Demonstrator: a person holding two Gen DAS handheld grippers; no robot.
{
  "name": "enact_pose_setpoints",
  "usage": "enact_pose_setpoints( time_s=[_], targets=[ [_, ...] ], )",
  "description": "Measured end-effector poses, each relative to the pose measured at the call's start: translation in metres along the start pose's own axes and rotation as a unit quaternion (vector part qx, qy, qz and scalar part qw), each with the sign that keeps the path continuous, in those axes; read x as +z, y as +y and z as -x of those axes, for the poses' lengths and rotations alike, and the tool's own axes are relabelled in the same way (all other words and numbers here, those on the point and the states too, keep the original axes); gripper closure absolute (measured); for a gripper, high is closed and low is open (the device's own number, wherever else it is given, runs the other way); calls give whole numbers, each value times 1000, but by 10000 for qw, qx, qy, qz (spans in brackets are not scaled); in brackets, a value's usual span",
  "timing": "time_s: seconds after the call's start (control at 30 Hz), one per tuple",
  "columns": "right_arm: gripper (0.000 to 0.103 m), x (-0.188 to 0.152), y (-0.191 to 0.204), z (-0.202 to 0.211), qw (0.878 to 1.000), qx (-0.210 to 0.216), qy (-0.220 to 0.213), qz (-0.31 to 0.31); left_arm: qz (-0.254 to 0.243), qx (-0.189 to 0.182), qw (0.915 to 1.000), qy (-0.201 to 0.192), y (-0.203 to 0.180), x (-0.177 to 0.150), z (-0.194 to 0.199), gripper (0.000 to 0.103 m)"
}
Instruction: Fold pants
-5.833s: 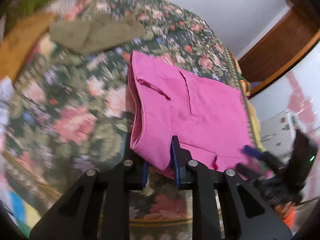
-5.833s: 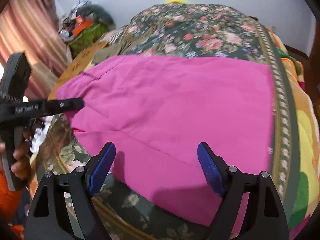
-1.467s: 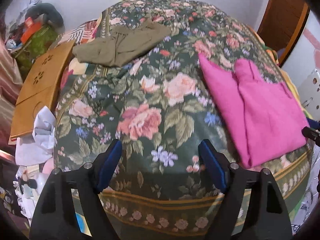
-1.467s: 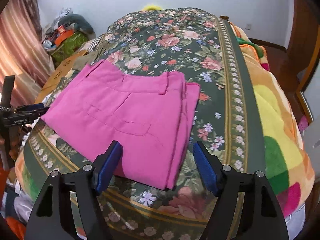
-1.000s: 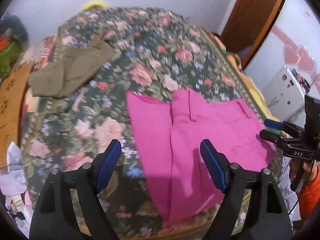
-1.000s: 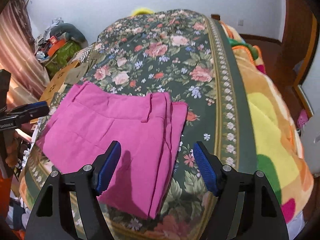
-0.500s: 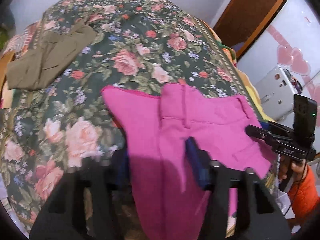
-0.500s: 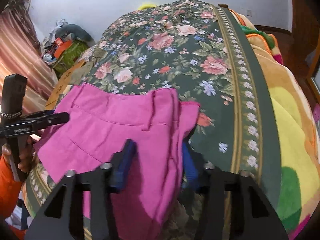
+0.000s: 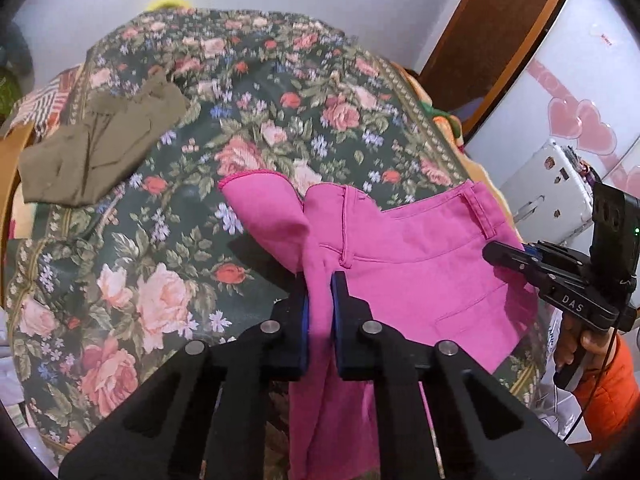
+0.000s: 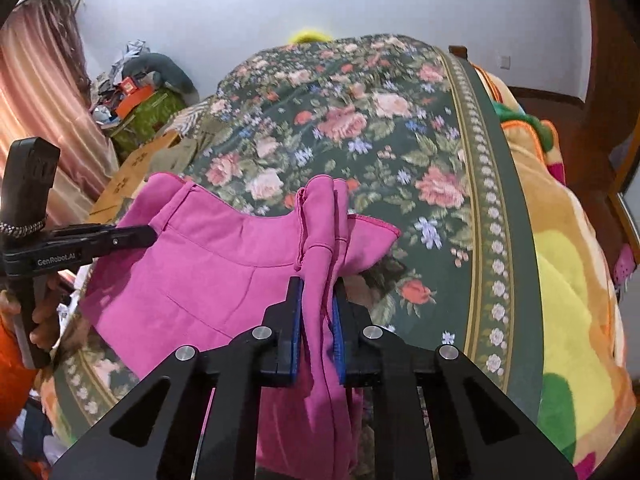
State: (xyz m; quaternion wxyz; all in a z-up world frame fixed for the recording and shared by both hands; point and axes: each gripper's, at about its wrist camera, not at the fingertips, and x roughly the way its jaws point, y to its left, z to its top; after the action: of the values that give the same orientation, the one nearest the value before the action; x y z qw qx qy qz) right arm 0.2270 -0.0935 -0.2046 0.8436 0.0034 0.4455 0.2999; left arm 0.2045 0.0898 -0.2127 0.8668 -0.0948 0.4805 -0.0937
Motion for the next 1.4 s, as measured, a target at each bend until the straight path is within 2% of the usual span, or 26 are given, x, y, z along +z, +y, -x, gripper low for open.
enact_pose_setpoints(
  time_s=[0.27,0.43,0.6,0.8,1.1,1.4],
  targets=[
    [92,36,31,18,9982,-36,-429,428,-156,235,9977,-618,3,20,45,94],
    [92,69,52,19,9952,-53,-679,706,-173,381,9941,-1002,20,41,71,94],
    [92,105,75,0,9920,-33,-817,966,-89,621,9902,-1244,51,65,82,94],
    [92,147,101,-49,9906,78,-837,1083,80,885,9872,-1325,102,93,76,94],
    [92,206,140,-136,9885,191,-674,1340,212,1627,9771,-1352,186,135,42,94],
    [92,233,167,-225,9878,241,-291,1508,715,1947,9727,-1042,271,149,-15,94]
  ],
)
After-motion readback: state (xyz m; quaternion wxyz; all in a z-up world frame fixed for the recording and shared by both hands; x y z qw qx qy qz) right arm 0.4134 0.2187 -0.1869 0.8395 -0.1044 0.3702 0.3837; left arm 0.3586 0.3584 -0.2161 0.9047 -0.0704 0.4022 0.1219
